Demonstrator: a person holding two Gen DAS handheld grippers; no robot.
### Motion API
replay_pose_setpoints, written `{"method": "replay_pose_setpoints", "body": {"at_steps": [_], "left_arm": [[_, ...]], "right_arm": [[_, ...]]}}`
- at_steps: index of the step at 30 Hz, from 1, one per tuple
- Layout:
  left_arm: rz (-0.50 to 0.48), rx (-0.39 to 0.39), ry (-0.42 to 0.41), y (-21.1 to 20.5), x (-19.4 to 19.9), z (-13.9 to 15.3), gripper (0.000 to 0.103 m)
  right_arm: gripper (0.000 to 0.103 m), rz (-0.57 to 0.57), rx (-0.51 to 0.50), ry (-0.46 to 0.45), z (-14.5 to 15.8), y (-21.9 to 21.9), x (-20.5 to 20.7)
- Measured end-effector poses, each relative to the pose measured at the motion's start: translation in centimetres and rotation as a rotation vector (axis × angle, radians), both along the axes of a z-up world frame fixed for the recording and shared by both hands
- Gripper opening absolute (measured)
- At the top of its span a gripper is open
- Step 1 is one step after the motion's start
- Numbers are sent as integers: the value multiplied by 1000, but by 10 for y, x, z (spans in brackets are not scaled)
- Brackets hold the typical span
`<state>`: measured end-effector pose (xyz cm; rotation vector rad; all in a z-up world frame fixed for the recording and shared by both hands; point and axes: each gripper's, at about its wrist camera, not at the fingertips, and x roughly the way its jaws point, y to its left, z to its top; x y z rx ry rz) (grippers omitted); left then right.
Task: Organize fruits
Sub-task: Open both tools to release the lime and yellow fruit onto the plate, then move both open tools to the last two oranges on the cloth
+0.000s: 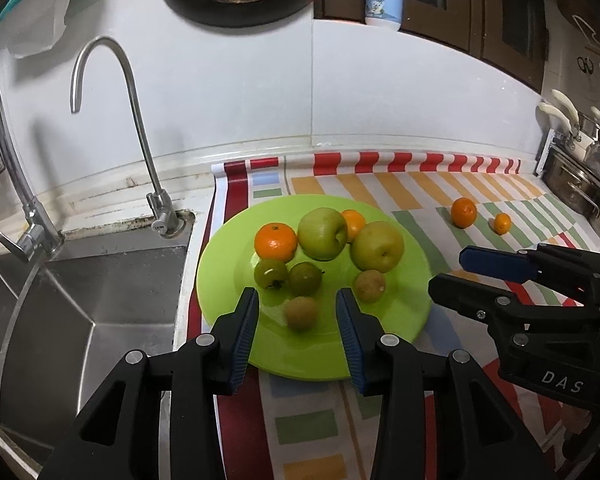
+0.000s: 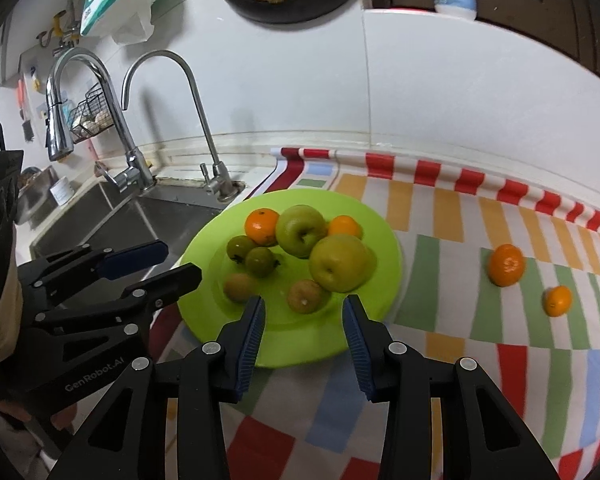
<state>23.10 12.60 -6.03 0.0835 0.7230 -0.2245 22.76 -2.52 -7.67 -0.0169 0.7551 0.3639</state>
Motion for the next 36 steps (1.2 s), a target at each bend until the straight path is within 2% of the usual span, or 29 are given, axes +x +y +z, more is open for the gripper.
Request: {"method": "replay_pose_setpoints", "body": {"at_steps": [14, 18, 21, 22, 36], "left_arm": [[1, -3, -65, -27, -30, 28, 47], [-6, -6, -86, -38, -38, 37, 55], [-11, 0, -103, -48, -43, 41, 65], [-12, 1, -109, -51, -45, 43, 67], [-33, -12, -133, -99, -56, 51, 79]], "right_arm": [[42, -76, 5, -85, 26, -34, -36], [42, -105, 15, -96, 31, -48, -47], [51, -127, 22, -100, 33, -58, -53], [51, -137, 27, -103, 33, -62, -55], [56, -211, -15, -151, 44, -115, -77]]}}
